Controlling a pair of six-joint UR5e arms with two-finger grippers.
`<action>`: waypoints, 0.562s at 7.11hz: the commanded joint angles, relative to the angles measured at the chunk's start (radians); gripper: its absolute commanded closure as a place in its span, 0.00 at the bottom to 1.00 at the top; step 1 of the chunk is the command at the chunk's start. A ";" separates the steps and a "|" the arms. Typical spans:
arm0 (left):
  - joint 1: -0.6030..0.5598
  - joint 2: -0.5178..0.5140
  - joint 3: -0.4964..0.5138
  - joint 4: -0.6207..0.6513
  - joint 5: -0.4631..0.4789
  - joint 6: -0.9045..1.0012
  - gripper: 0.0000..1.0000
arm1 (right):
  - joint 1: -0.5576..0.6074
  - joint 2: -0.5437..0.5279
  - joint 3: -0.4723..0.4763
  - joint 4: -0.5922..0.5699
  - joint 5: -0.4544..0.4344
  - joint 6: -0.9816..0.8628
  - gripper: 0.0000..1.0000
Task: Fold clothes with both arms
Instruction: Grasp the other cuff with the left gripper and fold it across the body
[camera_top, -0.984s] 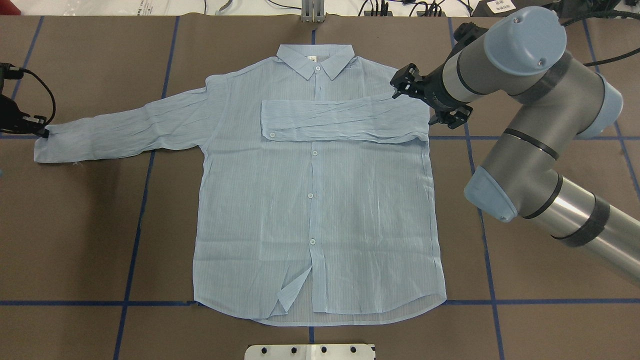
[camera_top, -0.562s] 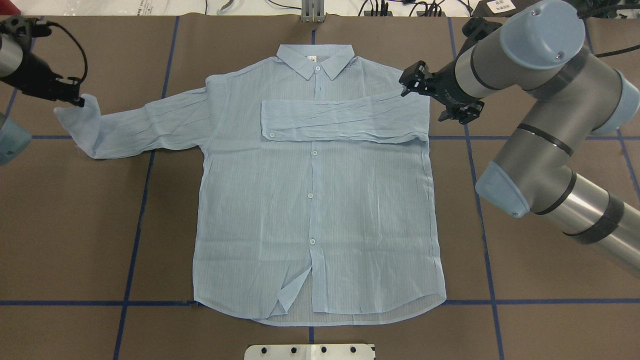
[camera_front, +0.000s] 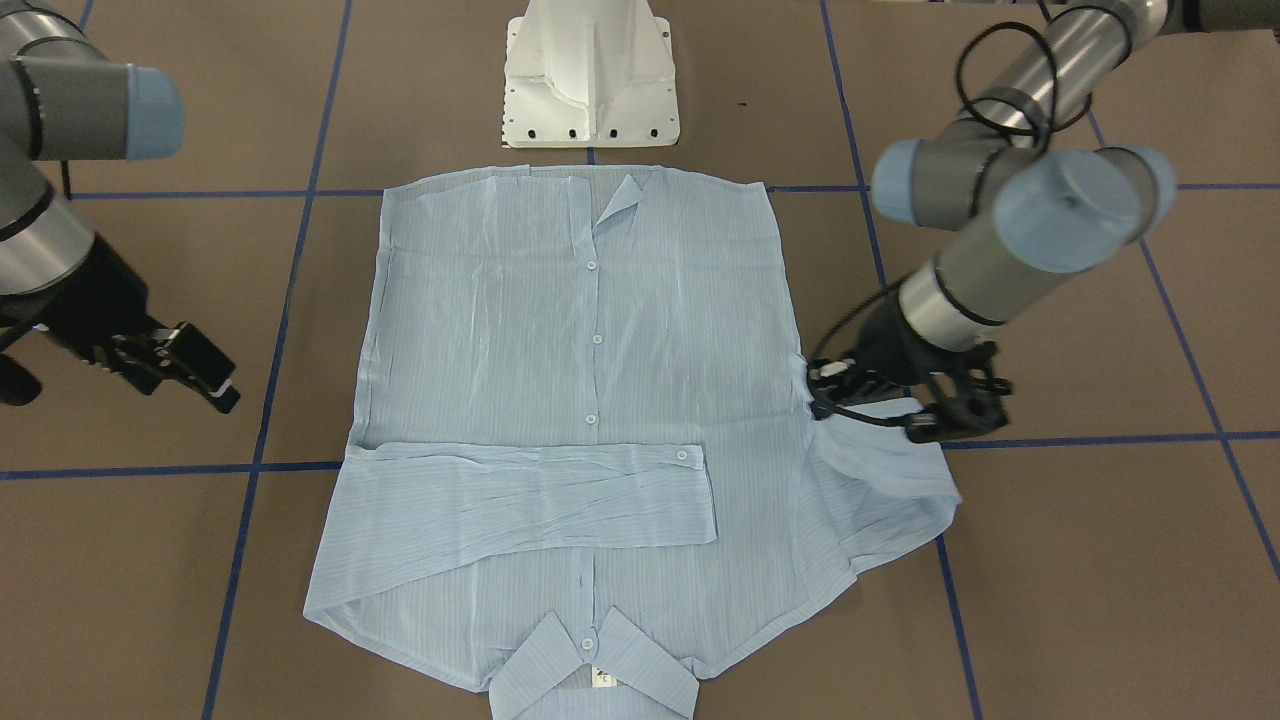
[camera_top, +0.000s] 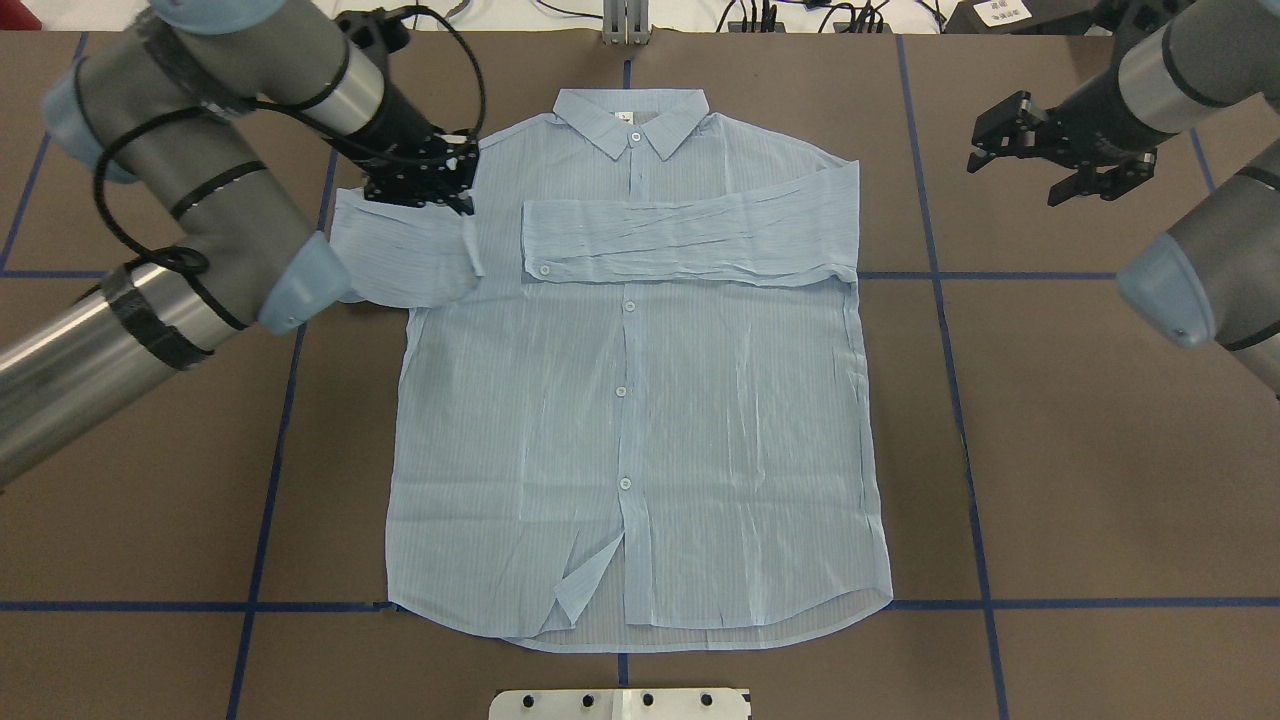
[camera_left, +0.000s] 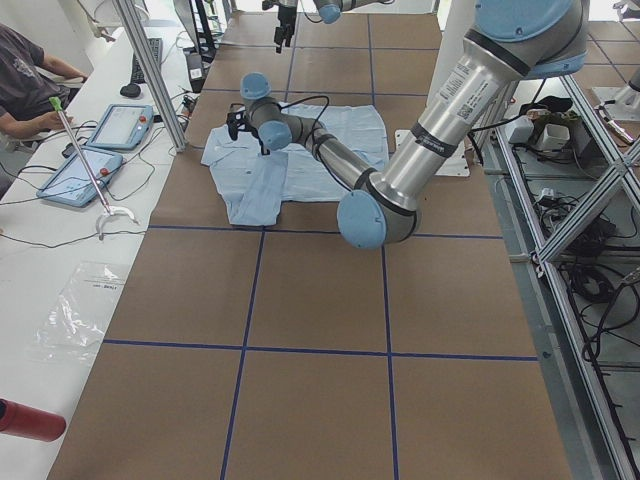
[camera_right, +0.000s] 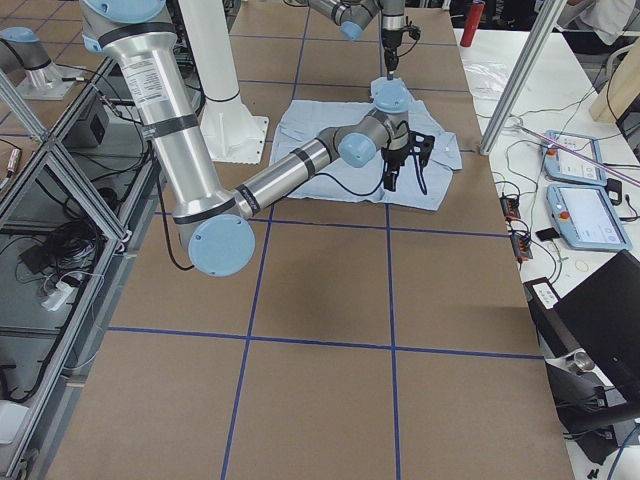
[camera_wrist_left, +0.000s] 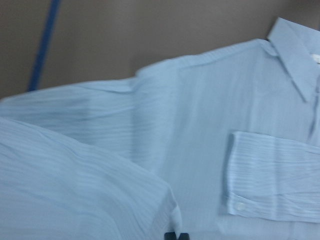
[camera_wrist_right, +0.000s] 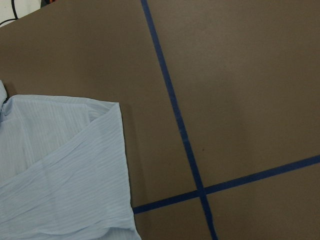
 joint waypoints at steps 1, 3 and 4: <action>0.113 -0.293 0.268 -0.073 0.100 -0.182 1.00 | 0.031 -0.039 -0.020 0.000 0.031 -0.058 0.00; 0.183 -0.373 0.424 -0.245 0.210 -0.257 1.00 | 0.030 -0.052 -0.018 0.001 0.039 -0.057 0.00; 0.191 -0.404 0.460 -0.253 0.242 -0.259 0.90 | 0.030 -0.050 -0.018 0.001 0.051 -0.051 0.00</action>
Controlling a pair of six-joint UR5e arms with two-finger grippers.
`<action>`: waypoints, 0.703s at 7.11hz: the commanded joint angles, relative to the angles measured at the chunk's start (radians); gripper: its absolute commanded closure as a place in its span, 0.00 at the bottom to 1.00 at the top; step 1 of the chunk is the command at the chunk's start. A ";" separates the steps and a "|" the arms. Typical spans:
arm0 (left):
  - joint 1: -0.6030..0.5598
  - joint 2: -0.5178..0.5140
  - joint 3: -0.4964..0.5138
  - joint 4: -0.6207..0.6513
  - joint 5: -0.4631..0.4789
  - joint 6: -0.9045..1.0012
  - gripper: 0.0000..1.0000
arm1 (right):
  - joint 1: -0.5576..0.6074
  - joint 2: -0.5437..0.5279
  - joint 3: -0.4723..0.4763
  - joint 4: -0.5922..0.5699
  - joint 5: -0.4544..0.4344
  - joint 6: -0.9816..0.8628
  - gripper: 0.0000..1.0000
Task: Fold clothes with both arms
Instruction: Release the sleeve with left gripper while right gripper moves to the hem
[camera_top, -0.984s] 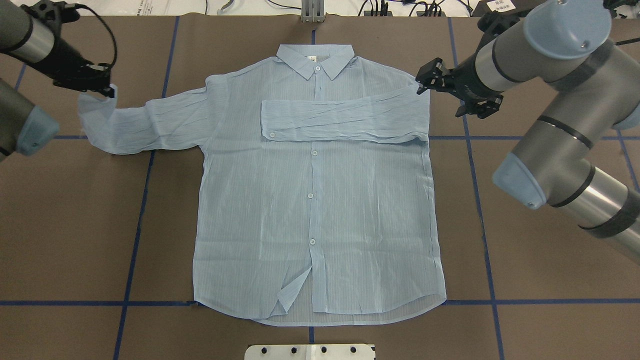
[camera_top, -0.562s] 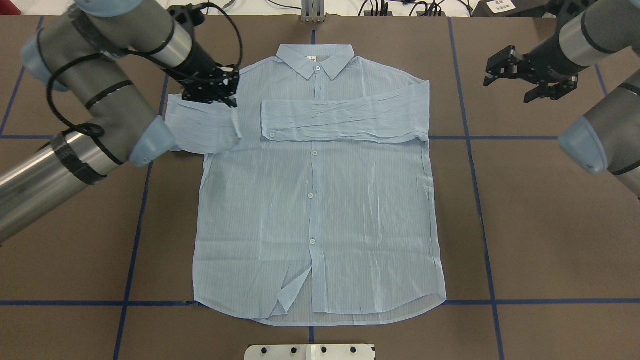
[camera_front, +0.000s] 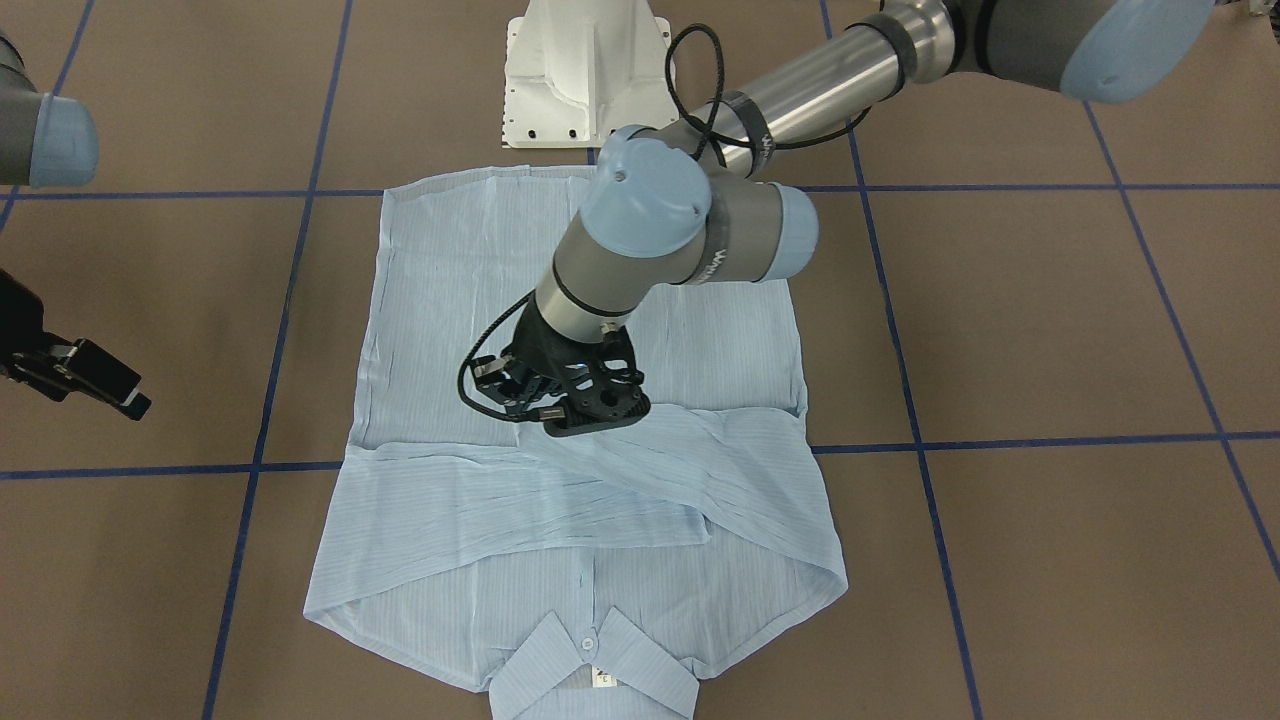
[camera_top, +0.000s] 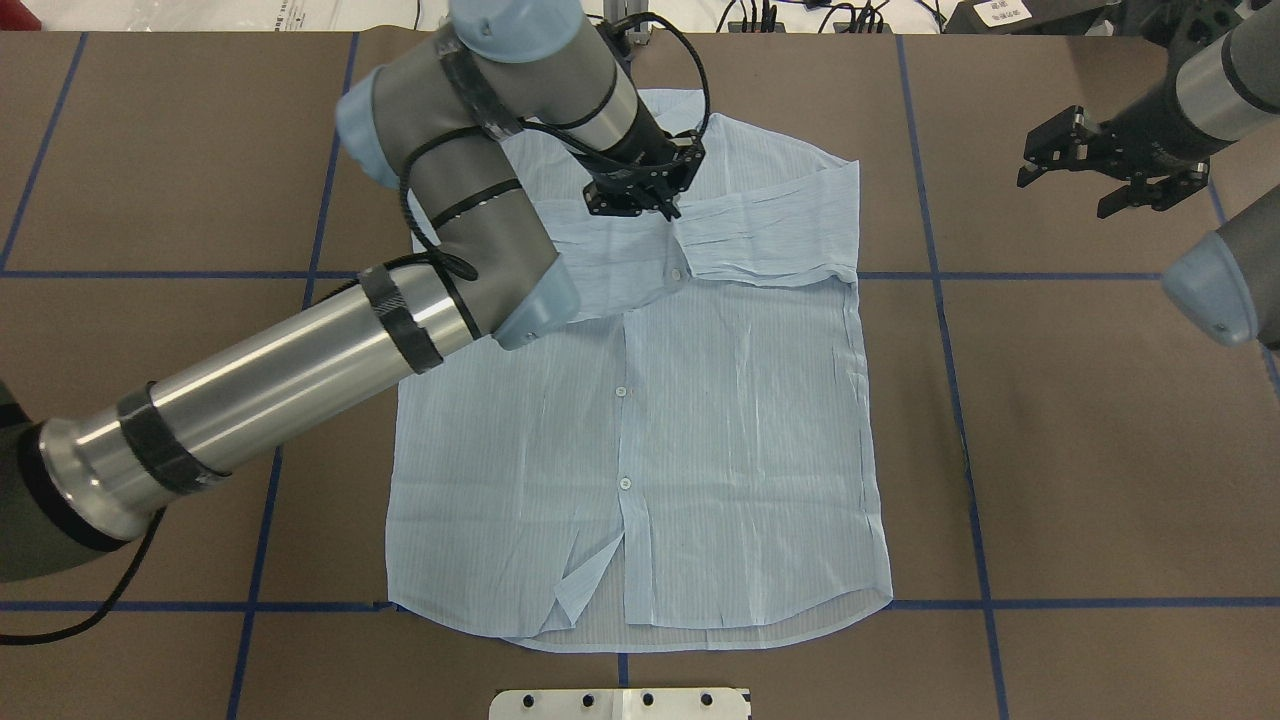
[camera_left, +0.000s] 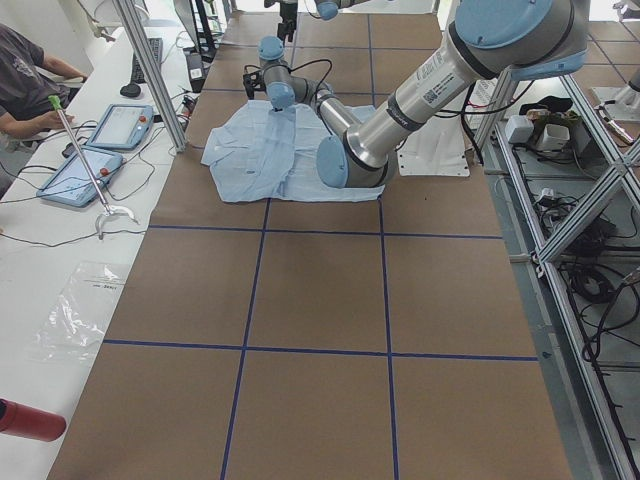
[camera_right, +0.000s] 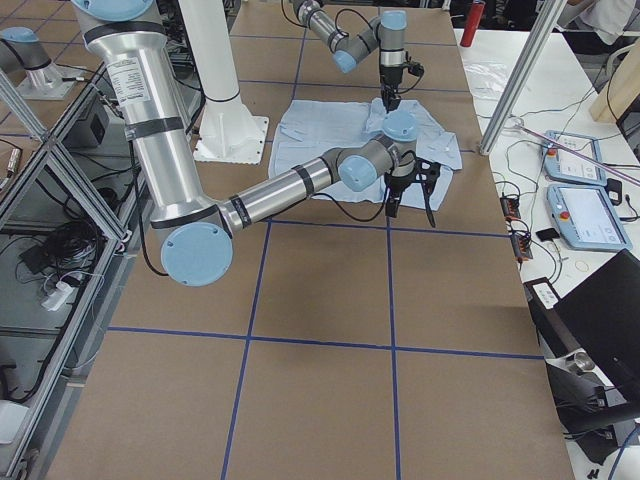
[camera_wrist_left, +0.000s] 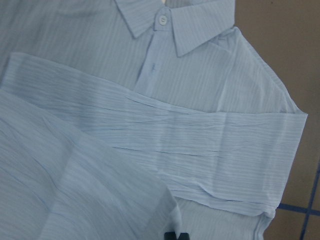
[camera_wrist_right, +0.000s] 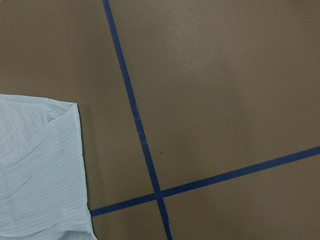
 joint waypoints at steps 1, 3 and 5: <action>0.046 -0.061 0.075 -0.072 0.063 -0.021 0.31 | -0.003 0.000 0.002 0.000 0.025 0.008 0.00; 0.058 -0.077 0.004 -0.104 0.059 -0.053 0.07 | -0.059 -0.005 0.023 0.053 0.070 0.134 0.00; 0.064 0.134 -0.290 -0.051 0.054 -0.067 0.07 | -0.282 -0.065 0.084 0.280 -0.154 0.494 0.00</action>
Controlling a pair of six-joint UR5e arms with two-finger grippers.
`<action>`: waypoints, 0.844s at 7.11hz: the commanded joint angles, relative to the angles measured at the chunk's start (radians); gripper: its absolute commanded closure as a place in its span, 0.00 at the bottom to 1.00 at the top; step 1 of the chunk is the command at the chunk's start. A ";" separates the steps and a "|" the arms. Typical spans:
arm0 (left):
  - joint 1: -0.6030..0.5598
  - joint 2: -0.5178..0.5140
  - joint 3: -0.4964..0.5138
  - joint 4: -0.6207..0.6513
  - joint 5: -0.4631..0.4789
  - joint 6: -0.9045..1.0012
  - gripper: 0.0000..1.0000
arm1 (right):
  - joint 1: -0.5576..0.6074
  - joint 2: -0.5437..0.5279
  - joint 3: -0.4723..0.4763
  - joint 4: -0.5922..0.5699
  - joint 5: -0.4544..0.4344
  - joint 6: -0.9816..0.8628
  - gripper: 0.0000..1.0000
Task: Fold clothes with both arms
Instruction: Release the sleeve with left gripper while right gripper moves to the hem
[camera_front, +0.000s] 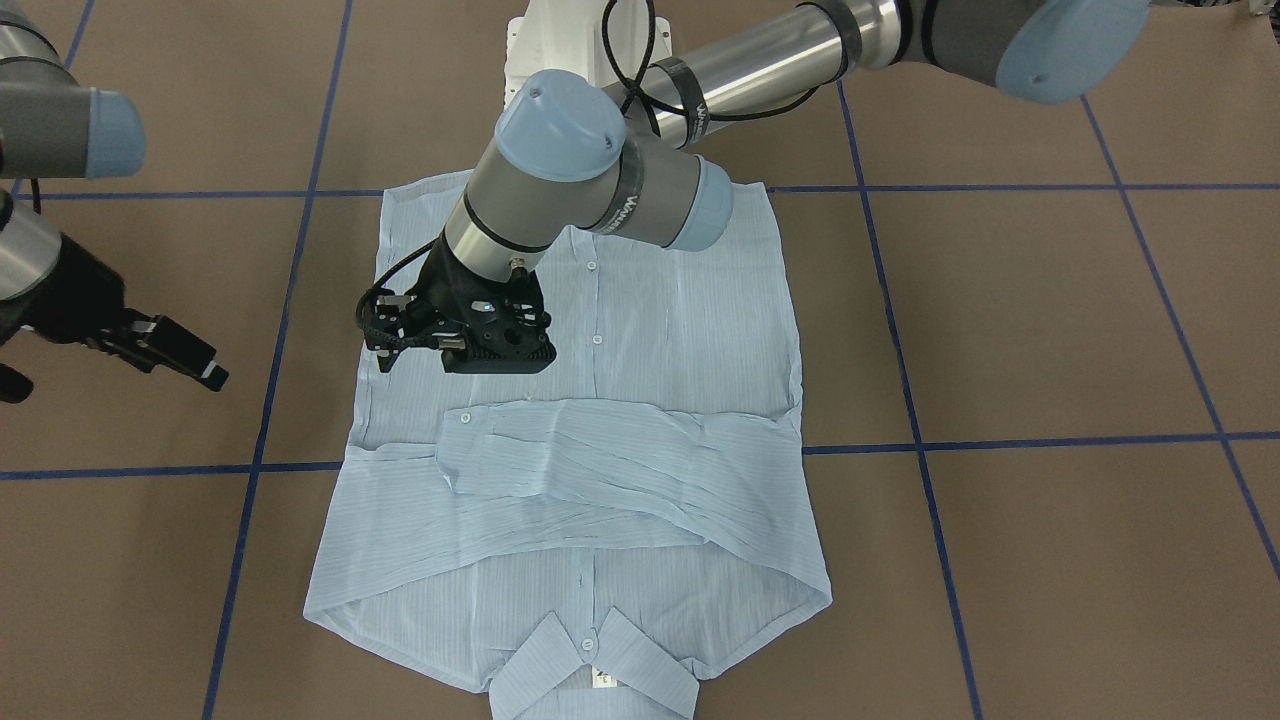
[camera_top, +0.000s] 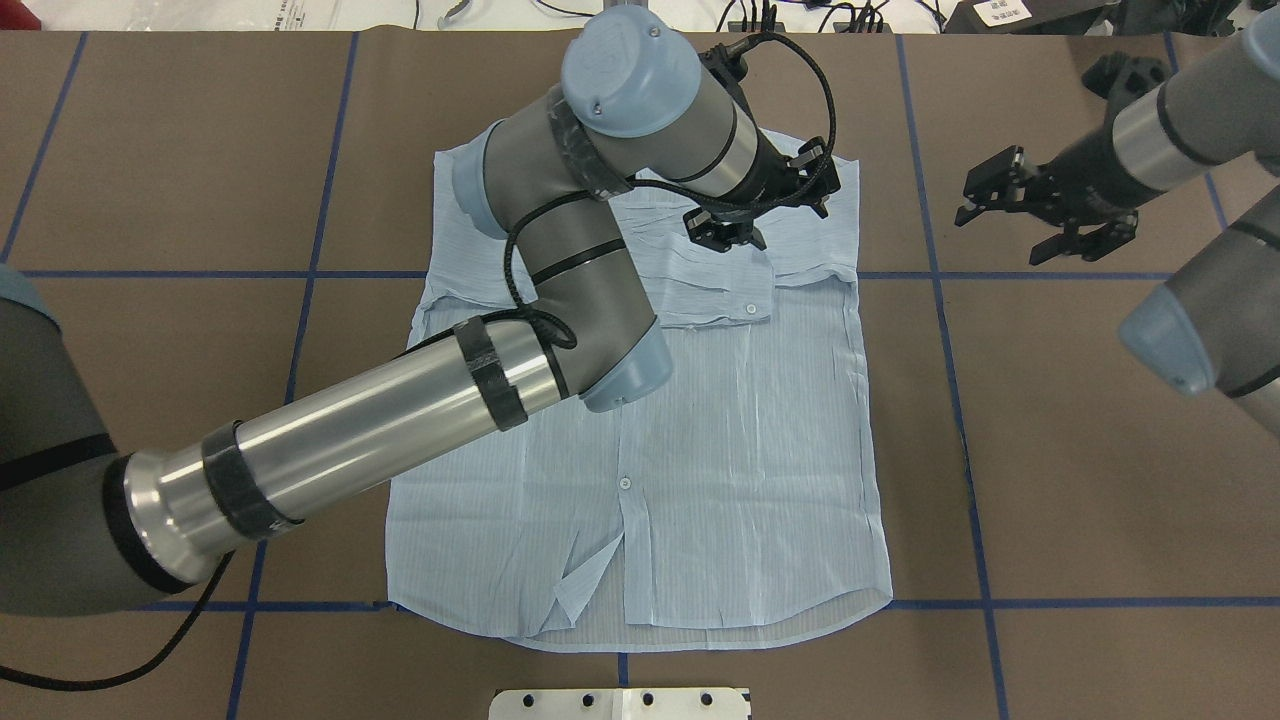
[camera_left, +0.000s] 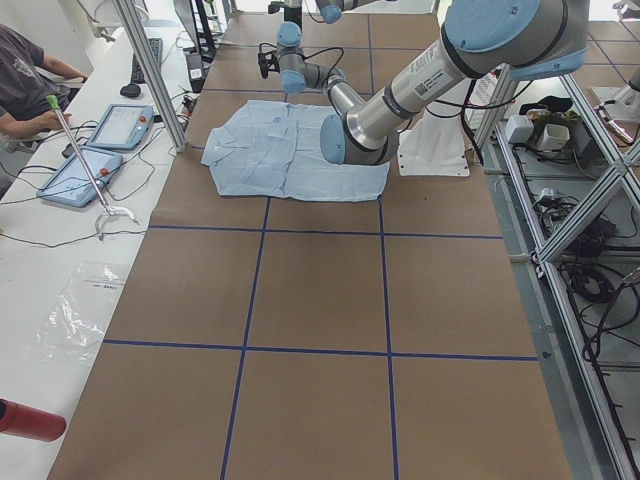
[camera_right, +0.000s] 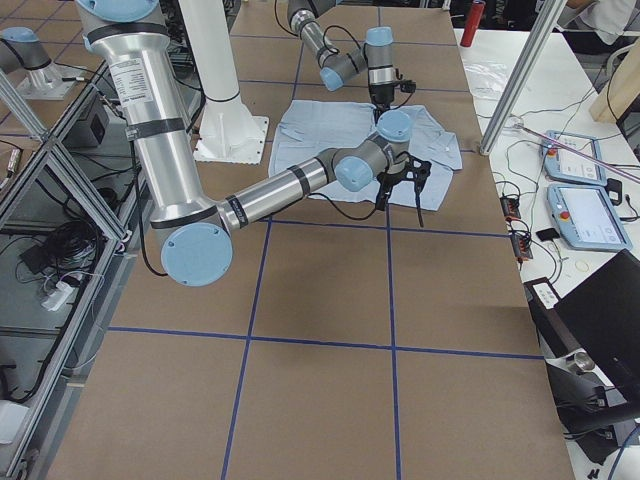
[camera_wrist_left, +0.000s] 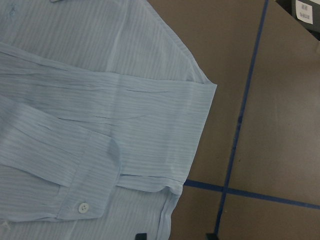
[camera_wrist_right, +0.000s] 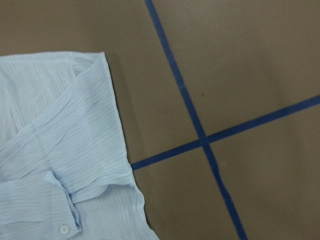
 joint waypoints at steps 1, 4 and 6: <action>0.005 0.259 -0.345 0.094 -0.001 0.003 0.09 | -0.247 -0.096 0.121 0.124 -0.247 0.264 0.00; -0.004 0.405 -0.438 0.096 0.008 0.063 0.09 | -0.534 -0.248 0.291 0.121 -0.450 0.521 0.00; -0.003 0.445 -0.483 0.095 0.011 0.063 0.09 | -0.732 -0.249 0.300 0.073 -0.628 0.673 0.02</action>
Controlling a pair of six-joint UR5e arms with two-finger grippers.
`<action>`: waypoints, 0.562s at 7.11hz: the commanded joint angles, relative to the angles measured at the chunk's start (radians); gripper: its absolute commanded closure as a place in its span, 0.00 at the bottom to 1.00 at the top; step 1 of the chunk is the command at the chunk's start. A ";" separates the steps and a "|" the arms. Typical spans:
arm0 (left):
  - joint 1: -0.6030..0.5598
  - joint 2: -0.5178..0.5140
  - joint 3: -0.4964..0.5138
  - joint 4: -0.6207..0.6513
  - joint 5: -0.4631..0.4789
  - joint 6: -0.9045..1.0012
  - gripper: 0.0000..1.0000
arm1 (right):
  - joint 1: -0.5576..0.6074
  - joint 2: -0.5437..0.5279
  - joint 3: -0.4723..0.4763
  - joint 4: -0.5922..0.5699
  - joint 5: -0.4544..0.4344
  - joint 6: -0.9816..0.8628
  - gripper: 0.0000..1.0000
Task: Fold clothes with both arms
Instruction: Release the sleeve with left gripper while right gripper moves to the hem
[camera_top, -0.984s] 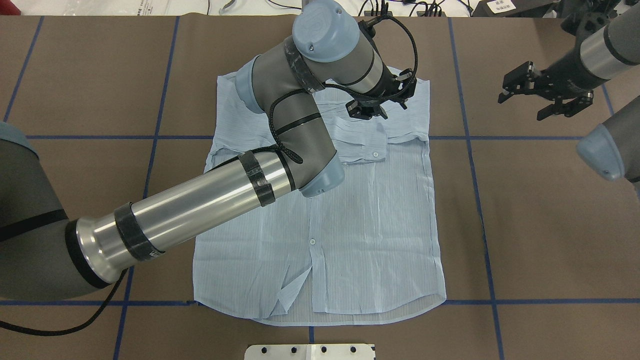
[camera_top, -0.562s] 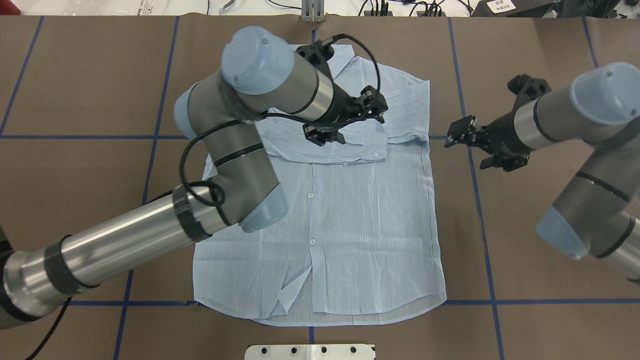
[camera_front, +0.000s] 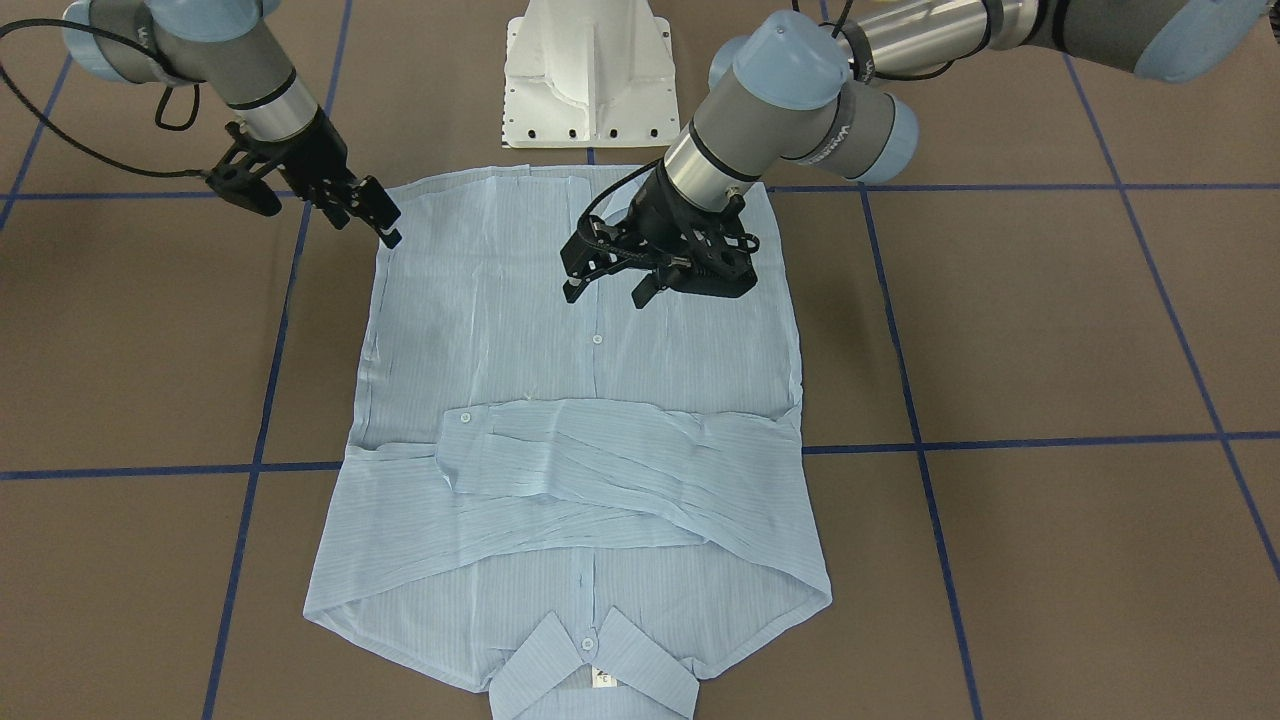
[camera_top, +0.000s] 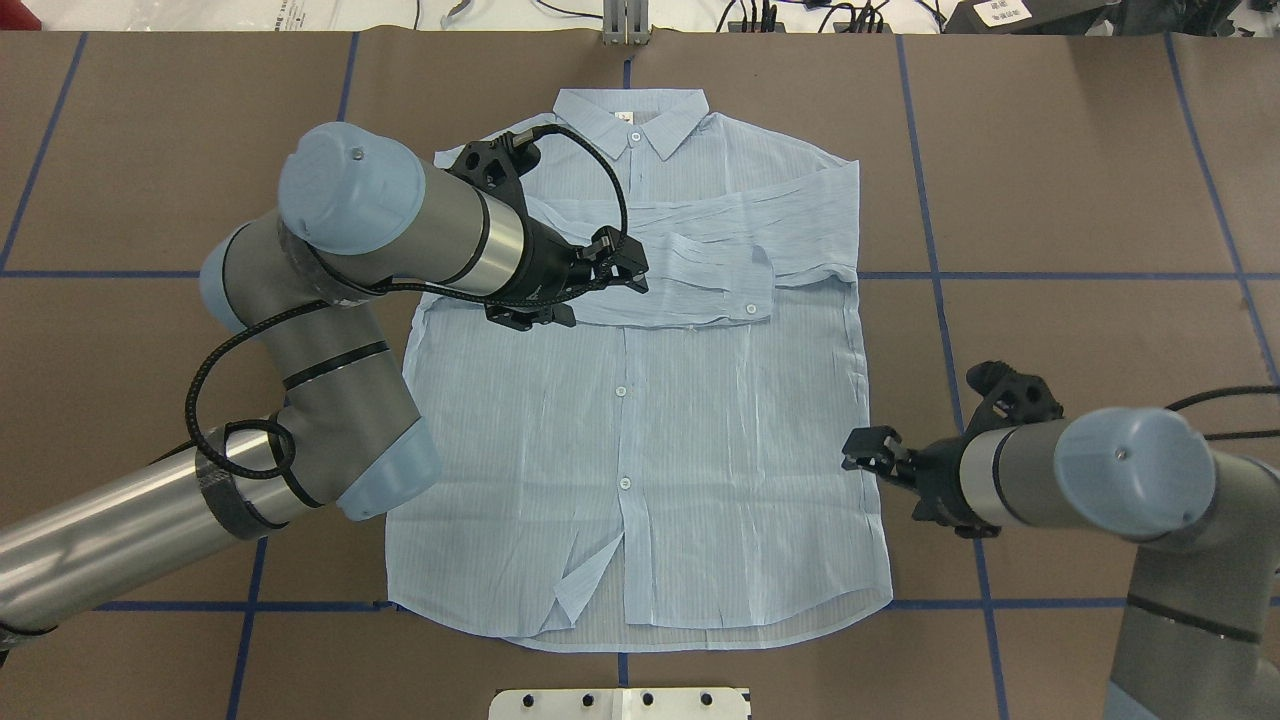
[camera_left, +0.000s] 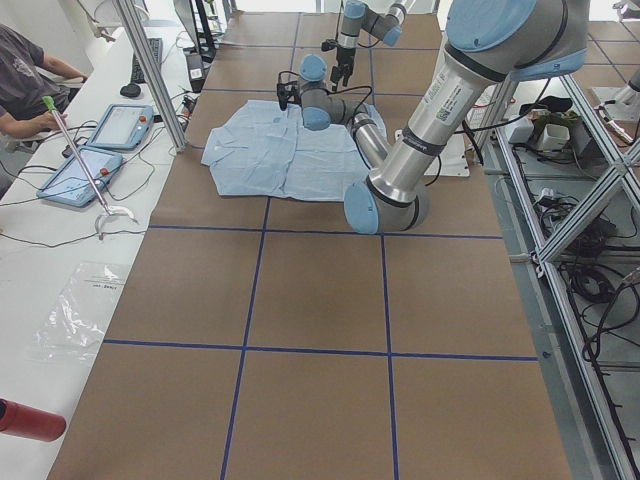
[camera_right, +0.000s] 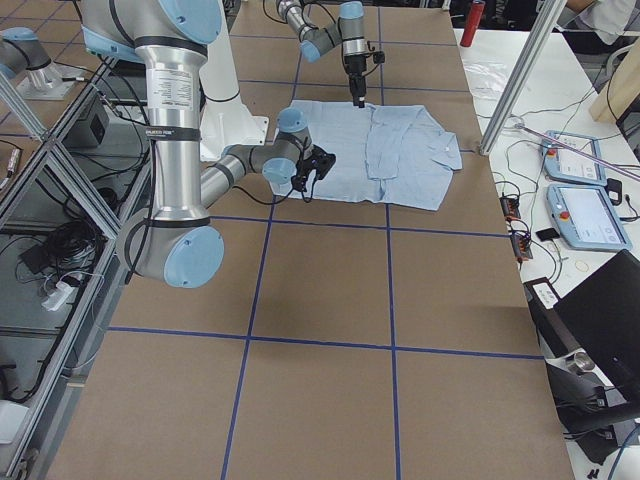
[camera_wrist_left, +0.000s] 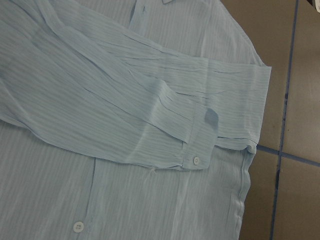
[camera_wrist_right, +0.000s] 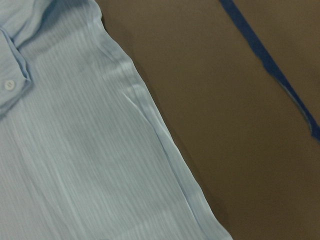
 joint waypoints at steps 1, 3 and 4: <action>0.000 0.023 -0.022 0.001 0.002 0.002 0.09 | -0.153 -0.006 0.011 -0.030 -0.118 0.124 0.02; 0.004 0.029 -0.023 -0.004 0.002 0.002 0.08 | -0.193 -0.062 0.014 -0.031 -0.169 0.128 0.05; 0.004 0.031 -0.023 -0.005 0.002 0.002 0.08 | -0.197 -0.065 0.011 -0.031 -0.169 0.128 0.07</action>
